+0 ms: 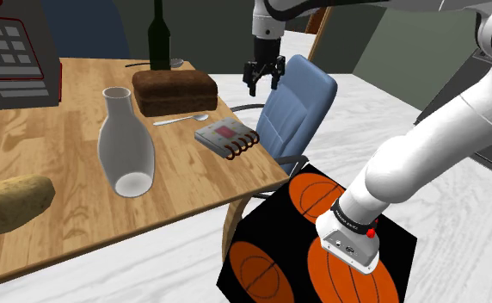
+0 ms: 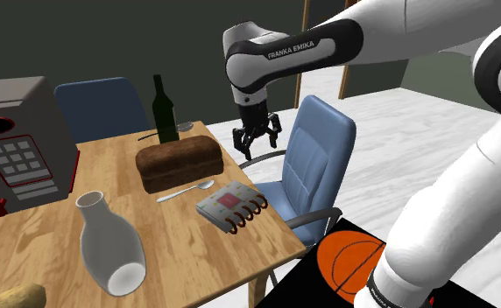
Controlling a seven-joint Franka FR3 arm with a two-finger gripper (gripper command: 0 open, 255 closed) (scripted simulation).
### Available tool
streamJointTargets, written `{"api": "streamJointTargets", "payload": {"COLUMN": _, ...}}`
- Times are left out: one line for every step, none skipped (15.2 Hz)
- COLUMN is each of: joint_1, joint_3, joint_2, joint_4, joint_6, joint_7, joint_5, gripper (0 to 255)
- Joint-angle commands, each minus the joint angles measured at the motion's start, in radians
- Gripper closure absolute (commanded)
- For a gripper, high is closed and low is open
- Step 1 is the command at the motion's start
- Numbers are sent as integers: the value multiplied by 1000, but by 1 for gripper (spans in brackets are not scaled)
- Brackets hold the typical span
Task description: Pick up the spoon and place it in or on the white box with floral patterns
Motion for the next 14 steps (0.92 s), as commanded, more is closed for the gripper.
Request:
{"api": "streamJointTargets", "payload": {"joint_1": 5, "joint_3": 12, "joint_2": 74, "joint_4": 44, "joint_6": 19, "joint_7": 18, "joint_5": 0, "gripper": 0}}
{"api": "streamJointTargets", "payload": {"joint_1": 8, "joint_3": 17, "joint_2": 114, "joint_4": 70, "joint_6": 27, "joint_7": 28, "joint_5": 0, "gripper": 0}}
{"api": "streamJointTargets", "payload": {"joint_1": 10, "joint_3": 22, "joint_2": 154, "joint_4": 97, "joint_6": 34, "joint_7": 37, "joint_5": -2, "gripper": 0}}
{"api": "streamJointTargets", "payload": {"joint_1": 14, "joint_3": 27, "joint_2": 194, "joint_4": 125, "joint_6": 40, "joint_7": 46, "joint_5": -4, "gripper": 0}}
{"api": "streamJointTargets", "payload": {"joint_1": 17, "joint_3": 32, "joint_2": 234, "joint_4": 155, "joint_6": 45, "joint_7": 55, "joint_5": -6, "gripper": 0}}
{"api": "streamJointTargets", "payload": {"joint_1": 21, "joint_3": 36, "joint_2": 274, "joint_4": 186, "joint_6": 49, "joint_7": 64, "joint_5": -8, "gripper": 0}}
{"api": "streamJointTargets", "payload": {"joint_1": 25, "joint_3": 40, "joint_2": 315, "joint_4": 219, "joint_6": 51, "joint_7": 73, "joint_5": -11, "gripper": 0}}
{"api": "streamJointTargets", "payload": {"joint_1": 29, "joint_3": 43, "joint_2": 356, "joint_4": 253, "joint_6": 53, "joint_7": 82, "joint_5": -14, "gripper": 0}}
{"api": "streamJointTargets", "payload": {"joint_1": 34, "joint_3": 46, "joint_2": 397, "joint_4": 288, "joint_6": 53, "joint_7": 90, "joint_5": -18, "gripper": 0}}
{"api": "streamJointTargets", "payload": {"joint_1": 38, "joint_3": 49, "joint_2": 439, "joint_4": 325, "joint_6": 51, "joint_7": 98, "joint_5": -21, "gripper": 0}}
{"api": "streamJointTargets", "payload": {"joint_1": 44, "joint_3": 51, "joint_2": 480, "joint_4": 364, "joint_6": 49, "joint_7": 105, "joint_5": -25, "gripper": 0}}
{"api": "streamJointTargets", "payload": {"joint_1": 50, "joint_3": 53, "joint_2": 523, "joint_4": 404, "joint_6": 45, "joint_7": 113, "joint_5": -29, "gripper": 0}}
{"api": "streamJointTargets", "payload": {"joint_1": 56, "joint_3": 54, "joint_2": 565, "joint_4": 447, "joint_6": 40, "joint_7": 119, "joint_5": -32, "gripper": 0}}
{"api": "streamJointTargets", "payload": {"joint_1": 62, "joint_3": 55, "joint_2": 609, "joint_4": 491, "joint_6": 34, "joint_7": 126, "joint_5": -36, "gripper": 0}}
